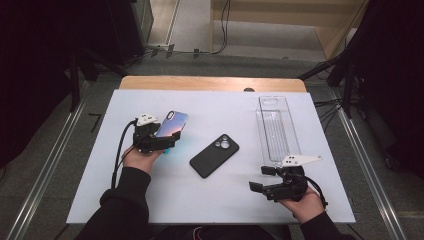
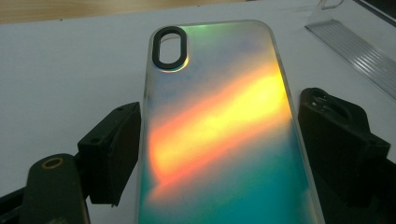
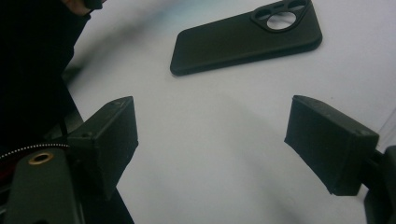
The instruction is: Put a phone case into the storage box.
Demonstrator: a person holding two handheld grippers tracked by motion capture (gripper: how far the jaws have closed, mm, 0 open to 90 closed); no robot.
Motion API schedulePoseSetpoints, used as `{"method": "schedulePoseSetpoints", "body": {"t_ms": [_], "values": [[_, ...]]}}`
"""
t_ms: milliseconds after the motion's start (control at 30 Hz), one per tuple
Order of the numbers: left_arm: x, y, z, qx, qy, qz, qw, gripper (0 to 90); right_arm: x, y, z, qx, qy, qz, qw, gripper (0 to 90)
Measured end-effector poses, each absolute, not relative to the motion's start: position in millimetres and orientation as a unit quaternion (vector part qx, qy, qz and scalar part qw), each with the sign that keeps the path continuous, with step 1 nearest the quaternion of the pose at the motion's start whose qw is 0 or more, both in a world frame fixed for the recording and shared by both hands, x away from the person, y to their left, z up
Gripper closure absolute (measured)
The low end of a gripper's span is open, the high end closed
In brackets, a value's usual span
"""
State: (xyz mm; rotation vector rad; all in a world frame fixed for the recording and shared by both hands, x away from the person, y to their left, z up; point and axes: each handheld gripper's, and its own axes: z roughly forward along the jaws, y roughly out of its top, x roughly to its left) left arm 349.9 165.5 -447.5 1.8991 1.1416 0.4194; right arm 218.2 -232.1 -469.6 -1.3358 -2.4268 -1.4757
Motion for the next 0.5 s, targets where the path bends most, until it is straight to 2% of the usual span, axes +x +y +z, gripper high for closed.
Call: {"method": "schedulePoseSetpoints", "body": {"t_ms": [267,500], "values": [[336.2,153.9,-446.1,0.755,0.455,0.161,0.444,16.9,220.1,-228.1,-465.2,-0.442,-0.766,-0.467,0.005,15.0],[322.6,138.5,-448.5,0.749,0.452,0.163,0.456,16.9,224.0,-218.1,-458.8,-0.453,-0.762,-0.463,-0.016,15.0]]}}
